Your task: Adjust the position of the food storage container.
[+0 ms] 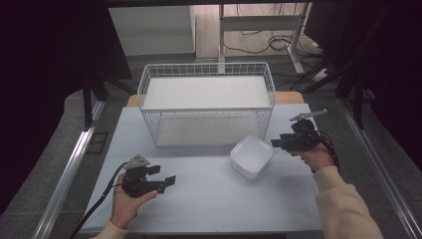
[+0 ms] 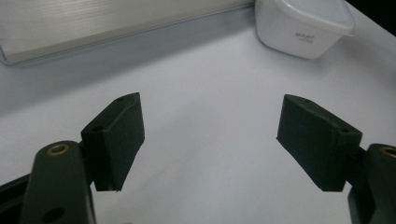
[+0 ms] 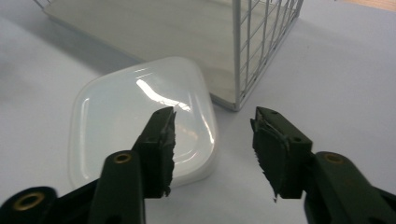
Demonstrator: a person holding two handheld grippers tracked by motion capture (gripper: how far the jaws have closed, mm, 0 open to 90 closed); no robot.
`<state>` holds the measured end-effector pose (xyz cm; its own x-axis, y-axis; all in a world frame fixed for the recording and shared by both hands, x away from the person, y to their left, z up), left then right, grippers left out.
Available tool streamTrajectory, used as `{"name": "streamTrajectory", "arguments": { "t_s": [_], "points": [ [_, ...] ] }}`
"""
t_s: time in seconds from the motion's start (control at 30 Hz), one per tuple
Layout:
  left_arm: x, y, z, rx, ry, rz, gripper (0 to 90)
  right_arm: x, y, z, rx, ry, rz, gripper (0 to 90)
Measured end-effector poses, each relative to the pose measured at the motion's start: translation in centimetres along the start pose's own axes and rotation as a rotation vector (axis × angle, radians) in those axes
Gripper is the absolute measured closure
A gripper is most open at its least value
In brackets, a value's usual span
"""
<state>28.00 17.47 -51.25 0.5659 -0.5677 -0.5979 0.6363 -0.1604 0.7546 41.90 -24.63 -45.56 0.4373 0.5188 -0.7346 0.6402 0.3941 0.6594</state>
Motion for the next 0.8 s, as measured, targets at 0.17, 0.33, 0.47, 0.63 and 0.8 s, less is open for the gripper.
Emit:
{"name": "streamTrajectory", "arguments": {
  "t_s": [0.17, 0.33, 0.47, 0.63, 0.8],
  "points": [
    [-0.5, 0.3, 0.0, -0.009, -0.006, 0.02, 22.4, 1.4, 0.6, 0.9, -0.007, -0.006, -0.039, 66.4],
    [-0.5, 0.4, 0.1, -0.007, -0.006, 0.021, 22.4, 2.9, 0.7, 2.0, -0.009, -0.023, -0.072, 84.1],
    [-0.5, 0.4, 0.1, -0.008, -0.008, 0.02, 22.4, 3.8, 0.5, 2.2, -0.035, -0.021, -0.089, 89.1],
    [-0.5, 0.4, 0.1, -0.006, -0.005, 0.022, 22.4, 4.7, 0.4, 1.8, -0.071, -0.027, -0.113, 89.3],
    [-0.6, 0.4, 0.0, -0.005, -0.002, 0.024, 22.4, 5.3, 0.2, 1.2, -0.102, -0.008, -0.124, 89.4]
  ]
}}
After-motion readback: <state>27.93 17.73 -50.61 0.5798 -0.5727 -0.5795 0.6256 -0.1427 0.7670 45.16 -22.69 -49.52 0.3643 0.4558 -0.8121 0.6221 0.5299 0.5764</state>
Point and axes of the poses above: each handheld gripper's, and its own axes: x roughly forward along the jaws, y roughly out of its top, z roughly to its right, the point moved 5 cm from there along x, roughly forward along the jaws, and after that the axes turned 2 degrees about y, right-handed, at the moved point
